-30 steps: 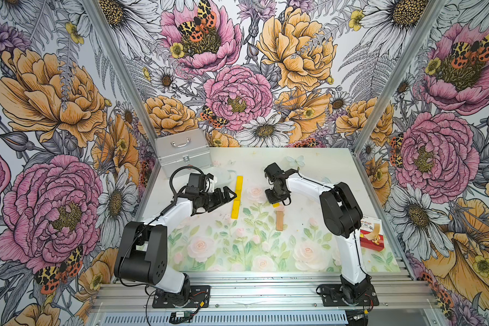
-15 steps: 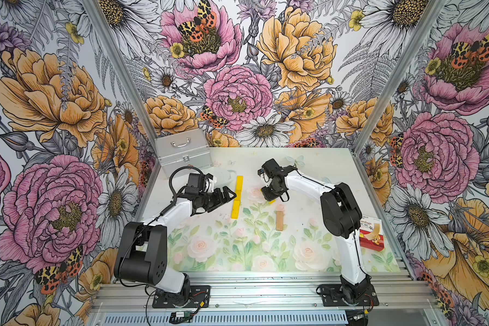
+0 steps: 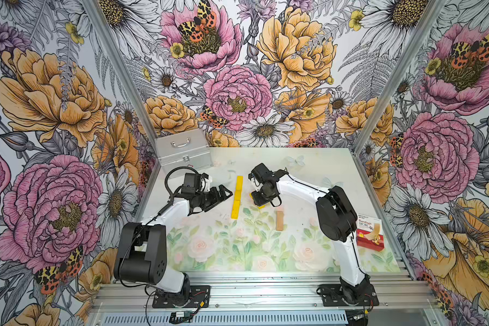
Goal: Assemble the letter k with building blocks
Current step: Assemble the building block at the center of the board.
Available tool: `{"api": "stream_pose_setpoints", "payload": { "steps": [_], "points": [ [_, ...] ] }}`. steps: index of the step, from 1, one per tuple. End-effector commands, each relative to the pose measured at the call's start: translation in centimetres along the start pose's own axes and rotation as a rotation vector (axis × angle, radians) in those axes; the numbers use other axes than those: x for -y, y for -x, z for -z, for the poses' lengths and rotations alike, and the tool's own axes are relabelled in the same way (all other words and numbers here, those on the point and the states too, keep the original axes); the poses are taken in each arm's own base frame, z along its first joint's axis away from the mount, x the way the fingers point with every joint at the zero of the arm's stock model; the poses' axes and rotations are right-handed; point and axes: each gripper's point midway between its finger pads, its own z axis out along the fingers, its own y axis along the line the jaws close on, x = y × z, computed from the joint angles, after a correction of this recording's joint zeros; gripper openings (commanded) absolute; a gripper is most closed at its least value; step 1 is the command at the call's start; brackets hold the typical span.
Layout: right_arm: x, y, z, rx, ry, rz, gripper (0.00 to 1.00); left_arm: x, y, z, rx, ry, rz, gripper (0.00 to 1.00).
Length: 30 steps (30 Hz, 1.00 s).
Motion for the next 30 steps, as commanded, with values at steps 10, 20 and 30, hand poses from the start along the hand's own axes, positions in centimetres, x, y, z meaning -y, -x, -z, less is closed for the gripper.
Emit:
{"api": "stream_pose_setpoints", "payload": {
  "steps": [10, 20, 30],
  "points": [
    [-2.6, 0.6, -1.2, 0.006, 0.018, -0.033, 0.23, -0.2, 0.2, 1.1, 0.028, -0.019, 0.017, 0.99],
    [-3.6, 1.0, -1.7, 0.009, 0.029, -0.031, 0.23, -0.4, 0.1, 1.0, 0.025, -0.016, 0.02, 0.99],
    [-4.0, 0.8, -2.3, -0.003, 0.034, -0.032, 0.23, -0.3, 0.0, 0.9, 0.021, -0.018, 0.017, 0.99]
  ]
}}
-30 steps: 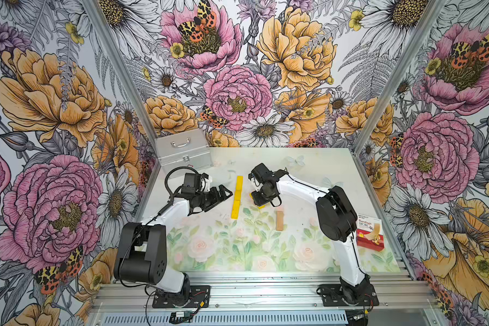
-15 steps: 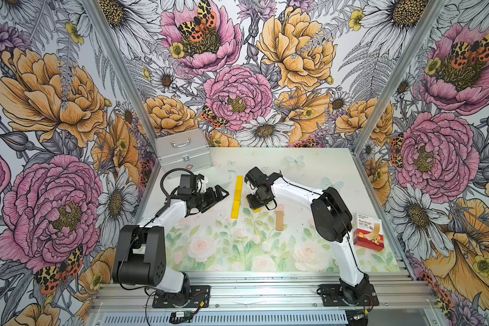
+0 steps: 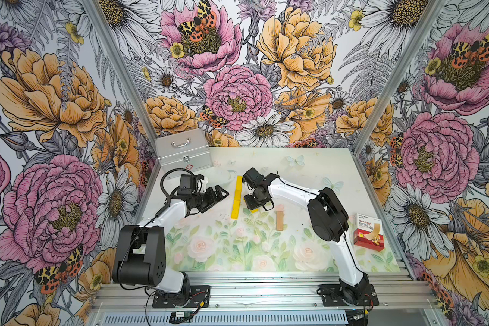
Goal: Assemble the letter k with building blocks
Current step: Assemble the building block at the center of the board.
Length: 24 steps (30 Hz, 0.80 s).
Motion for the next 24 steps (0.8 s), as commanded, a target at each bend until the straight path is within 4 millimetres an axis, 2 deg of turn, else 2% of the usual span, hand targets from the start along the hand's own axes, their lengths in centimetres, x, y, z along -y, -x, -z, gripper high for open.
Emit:
{"api": "stream_pose_setpoints", "payload": {
  "steps": [1, 24],
  "points": [
    [-1.0, 0.9, 0.0, 0.022, 0.018, -0.001, 0.23, 0.4, 0.0, 0.4, 0.007, -0.025, -0.006, 0.99],
    [-1.8, 0.9, -1.0, 0.011, 0.029, 0.001, 0.23, 0.3, 0.0, 0.1, -0.003, -0.026, -0.003, 0.99]
  ]
}}
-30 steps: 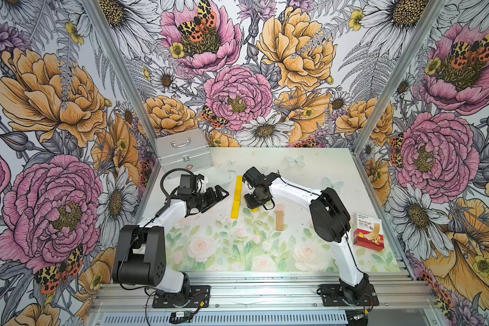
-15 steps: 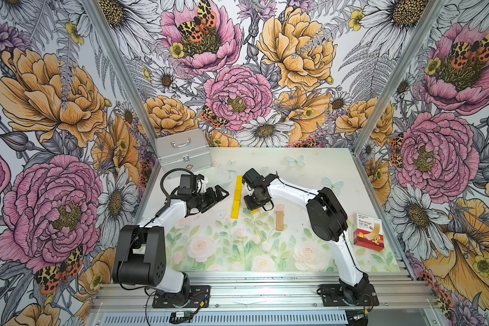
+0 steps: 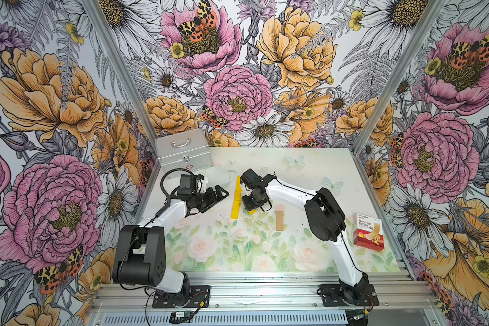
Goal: Assemble the letter k with building blocks
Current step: Assemble the building block at the center of the board.
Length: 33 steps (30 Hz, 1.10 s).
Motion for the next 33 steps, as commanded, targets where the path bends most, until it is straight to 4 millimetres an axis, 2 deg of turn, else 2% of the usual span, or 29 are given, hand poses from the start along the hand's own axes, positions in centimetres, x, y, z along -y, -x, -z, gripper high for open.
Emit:
{"api": "stream_pose_setpoints", "payload": {
  "steps": [1, 33],
  "points": [
    [-0.79, 0.46, -0.75, 0.006, 0.017, 0.0, 0.23, 0.28, -0.08, 0.12, -0.004, -0.027, -0.003, 0.99],
    [0.08, 0.08, -1.41, -0.008, -0.01, -0.015, 0.23, 0.1, -0.11, -0.14, -0.01, -0.03, 0.002, 0.99]
  ]
}}
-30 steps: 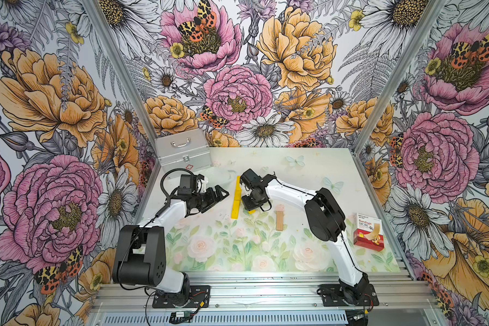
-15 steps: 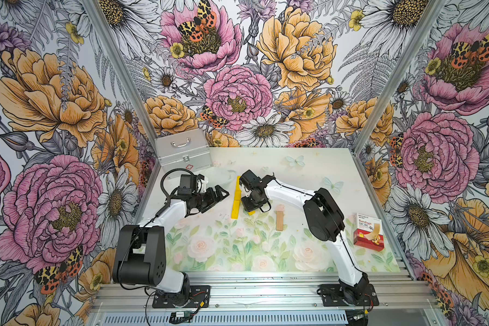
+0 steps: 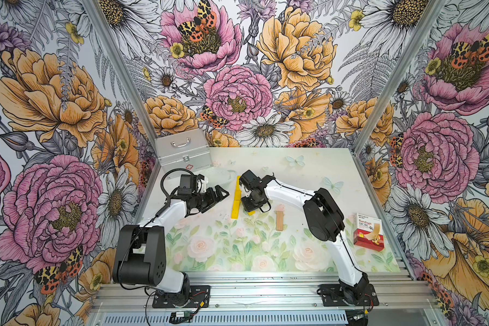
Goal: Assemble the letter k with building blocks
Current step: Assemble the building block at the center of the board.
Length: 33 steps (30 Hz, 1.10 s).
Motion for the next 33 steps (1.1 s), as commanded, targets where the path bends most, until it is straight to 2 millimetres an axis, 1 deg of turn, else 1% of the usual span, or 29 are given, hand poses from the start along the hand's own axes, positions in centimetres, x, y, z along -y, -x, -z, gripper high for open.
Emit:
{"api": "stream_pose_setpoints", "payload": {
  "steps": [1, 5, 18, 24, 33],
  "points": [
    [0.4, 0.5, -0.8, 0.005, -0.011, -0.019, 0.23, 0.1, -0.1, -0.1, -0.007, -0.026, 0.0, 0.99],
    [0.5, 0.7, -0.7, 0.011, -0.011, -0.018, 0.23, 0.1, -0.1, -0.2, -0.008, -0.025, 0.001, 0.99],
    [1.3, 0.4, -1.4, -0.003, -0.026, -0.034, 0.23, 0.0, -0.1, -0.2, -0.011, -0.026, 0.0, 0.99],
    [1.5, 0.4, -1.3, -0.004, -0.026, -0.036, 0.23, 0.0, -0.1, -0.2, -0.01, -0.026, 0.0, 0.98],
    [1.8, 0.2, -1.2, -0.005, -0.038, -0.041, 0.3, 0.1, 0.0, -0.2, -0.01, -0.028, -0.001, 0.99]
  ]
}}
